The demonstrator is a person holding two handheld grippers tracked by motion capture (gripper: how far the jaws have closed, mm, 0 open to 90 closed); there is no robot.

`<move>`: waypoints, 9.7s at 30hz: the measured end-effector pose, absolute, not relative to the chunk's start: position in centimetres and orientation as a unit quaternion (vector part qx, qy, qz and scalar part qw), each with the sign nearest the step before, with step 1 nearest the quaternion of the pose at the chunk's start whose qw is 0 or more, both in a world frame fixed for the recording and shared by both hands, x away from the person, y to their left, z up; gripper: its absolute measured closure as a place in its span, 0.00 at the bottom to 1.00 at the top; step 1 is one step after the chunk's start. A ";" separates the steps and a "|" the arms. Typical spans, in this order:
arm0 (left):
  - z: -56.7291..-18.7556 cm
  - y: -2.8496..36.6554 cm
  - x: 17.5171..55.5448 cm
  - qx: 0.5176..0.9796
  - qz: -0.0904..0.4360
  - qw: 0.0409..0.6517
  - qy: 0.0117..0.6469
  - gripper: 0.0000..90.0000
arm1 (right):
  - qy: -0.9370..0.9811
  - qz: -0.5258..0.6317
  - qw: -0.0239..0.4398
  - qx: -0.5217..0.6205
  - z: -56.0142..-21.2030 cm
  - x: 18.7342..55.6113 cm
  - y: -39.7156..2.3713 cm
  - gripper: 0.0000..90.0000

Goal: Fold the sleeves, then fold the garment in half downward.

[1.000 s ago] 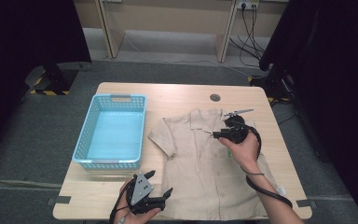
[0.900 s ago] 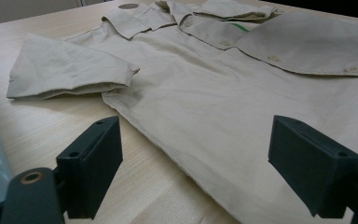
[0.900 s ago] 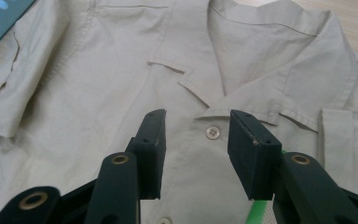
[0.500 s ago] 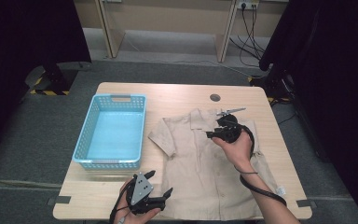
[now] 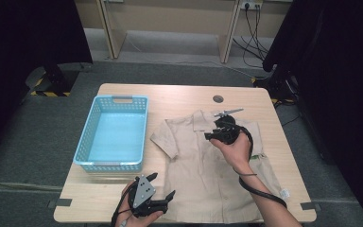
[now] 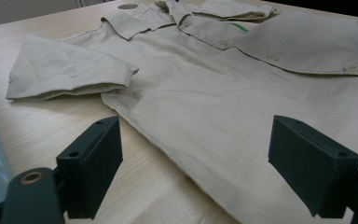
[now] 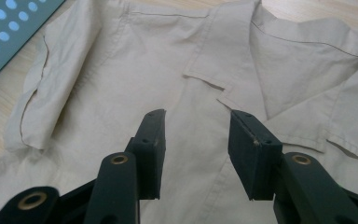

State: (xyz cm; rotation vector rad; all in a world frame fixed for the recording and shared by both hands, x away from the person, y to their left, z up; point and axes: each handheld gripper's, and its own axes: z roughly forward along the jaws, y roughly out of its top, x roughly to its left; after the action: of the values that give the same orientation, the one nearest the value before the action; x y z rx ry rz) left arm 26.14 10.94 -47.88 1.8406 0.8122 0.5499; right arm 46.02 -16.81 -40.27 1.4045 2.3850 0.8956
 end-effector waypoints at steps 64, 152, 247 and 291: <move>-47.9 11.0 26.1 0.761 0.225 0.506 0.337 0.19 | 0.859 0.302 0.101 0.402 -40.3 45.4 -5.9 0.68; -47.9 10.9 25.9 0.761 0.225 0.509 0.332 0.19 | 0.901 0.254 0.068 0.346 -43.9 46.2 0.6 0.73; -47.9 10.8 25.9 0.762 0.228 0.505 0.336 0.19 | 0.815 0.301 0.133 0.477 -41.4 47.5 -15.1 0.69; -43.5 7.8 31.3 0.781 0.202 0.506 0.306 0.19 | 0.746 0.298 0.156 0.574 -40.5 46.6 -30.0 0.58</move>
State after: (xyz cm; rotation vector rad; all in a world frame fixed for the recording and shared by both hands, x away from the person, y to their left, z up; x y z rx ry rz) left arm 31.27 7.80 -43.46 1.8828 0.7373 0.4870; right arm 46.62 -29.99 -40.53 1.6441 2.1367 0.8534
